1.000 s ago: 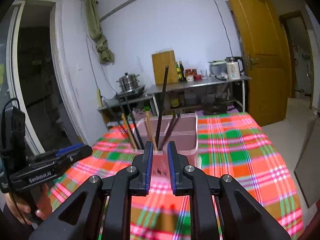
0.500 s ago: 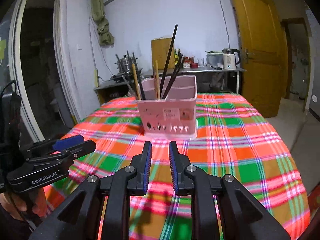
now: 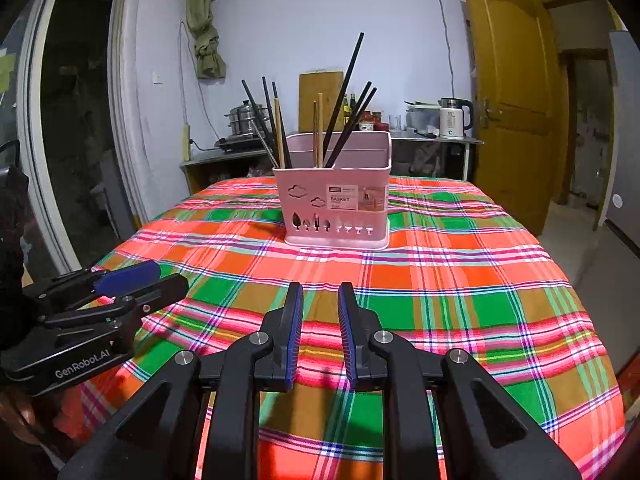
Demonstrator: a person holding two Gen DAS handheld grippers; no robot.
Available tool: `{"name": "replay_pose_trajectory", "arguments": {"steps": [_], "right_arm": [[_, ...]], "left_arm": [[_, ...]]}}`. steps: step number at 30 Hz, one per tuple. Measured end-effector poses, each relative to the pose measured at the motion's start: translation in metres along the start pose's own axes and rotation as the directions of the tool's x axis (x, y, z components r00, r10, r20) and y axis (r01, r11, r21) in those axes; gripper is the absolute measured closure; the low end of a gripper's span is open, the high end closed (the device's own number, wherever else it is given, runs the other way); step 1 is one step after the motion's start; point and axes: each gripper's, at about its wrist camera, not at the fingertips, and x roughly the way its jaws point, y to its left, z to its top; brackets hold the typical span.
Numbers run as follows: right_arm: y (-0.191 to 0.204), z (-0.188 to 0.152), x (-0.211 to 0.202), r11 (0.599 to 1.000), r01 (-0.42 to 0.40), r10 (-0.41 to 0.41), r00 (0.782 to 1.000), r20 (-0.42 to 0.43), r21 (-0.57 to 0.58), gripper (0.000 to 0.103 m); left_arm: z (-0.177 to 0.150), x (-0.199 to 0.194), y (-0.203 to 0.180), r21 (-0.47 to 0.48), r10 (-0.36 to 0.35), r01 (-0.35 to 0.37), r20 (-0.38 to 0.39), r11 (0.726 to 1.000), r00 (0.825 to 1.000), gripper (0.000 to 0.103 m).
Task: Organize utensils
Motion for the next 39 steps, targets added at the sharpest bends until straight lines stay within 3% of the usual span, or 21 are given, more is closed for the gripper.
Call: {"name": "replay_pose_trajectory", "arguments": {"steps": [39], "right_arm": [[0.0012, -0.0019, -0.0035, 1.000, 0.006, -0.006, 1.000, 0.015, -0.005, 0.085]], "left_arm": [[-0.0035, 0.0030, -0.0008, -0.012, 0.003, -0.003, -0.007, 1.000, 1.000, 0.059]]}}
